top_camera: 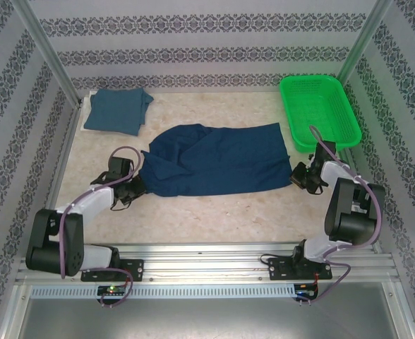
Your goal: Fold and stack the t-shirts
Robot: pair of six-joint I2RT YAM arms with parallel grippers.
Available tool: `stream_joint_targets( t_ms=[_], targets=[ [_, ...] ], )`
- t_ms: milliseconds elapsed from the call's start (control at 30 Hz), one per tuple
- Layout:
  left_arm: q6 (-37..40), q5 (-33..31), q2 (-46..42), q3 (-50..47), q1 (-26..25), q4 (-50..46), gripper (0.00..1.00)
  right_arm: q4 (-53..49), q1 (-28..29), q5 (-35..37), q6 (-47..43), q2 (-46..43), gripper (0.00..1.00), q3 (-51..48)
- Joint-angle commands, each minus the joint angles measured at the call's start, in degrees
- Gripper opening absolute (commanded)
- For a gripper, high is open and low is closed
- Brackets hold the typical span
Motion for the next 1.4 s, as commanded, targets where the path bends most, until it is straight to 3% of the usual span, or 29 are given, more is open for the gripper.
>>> stream_joint_targets(
  t_ms=[0,200,233,300,333,433,533,867,1033,1233,1367],
  targets=[
    [2.70,-1.30,-3.20,-2.50,1.51,-0.15,0.00,-0.83,-0.39,0.81,-1.00,-2.94,0.00,-0.61],
    [1.01,-4.08,-9.68,-2.75,2.18,-5.78,0.00,-2.83,-2.39,3.38,-1.08,-7.26,0.00,-4.51],
    [0.45,-4.34,-10.73,-3.32,2.18,-5.73,0.00,-2.29,-2.58,3.25,-0.92,-8.44,0.09,-5.32],
    [-1.41,-2.93,-12.20,-5.59,2.23,-2.12,0.00,0.52,-2.41,0.43,-0.36,-10.62,0.42,-7.07],
    [-2.74,-1.77,-12.26,-6.56,2.23,0.17,0.00,1.05,-2.27,-0.73,0.05,-11.38,0.50,-7.23],
    [-3.94,1.44,-9.04,-6.71,2.18,3.61,0.00,1.55,-1.31,-2.13,0.85,-11.82,0.62,-6.60],
    [-3.45,1.48,-7.13,-6.51,2.23,4.30,0.00,0.50,0.75,-2.73,0.33,-7.68,0.64,-4.74],
    [-3.41,1.47,-7.70,-6.64,2.18,4.23,0.00,4.46,1.75,-0.05,2.21,-0.13,0.54,-2.57],
    [-3.64,1.46,-8.04,-6.78,2.18,4.18,0.00,3.04,1.80,1.07,1.14,2.96,0.39,-1.17],
    [-3.88,1.51,-10.70,-7.35,2.49,2.41,0.00,2.01,1.48,1.82,0.47,2.95,0.04,-1.21],
    [-3.60,1.01,-15.62,-7.59,3.94,-1.89,0.00,-1.55,0.64,3.43,-0.53,-2.68,0.00,-1.86]
  ],
)
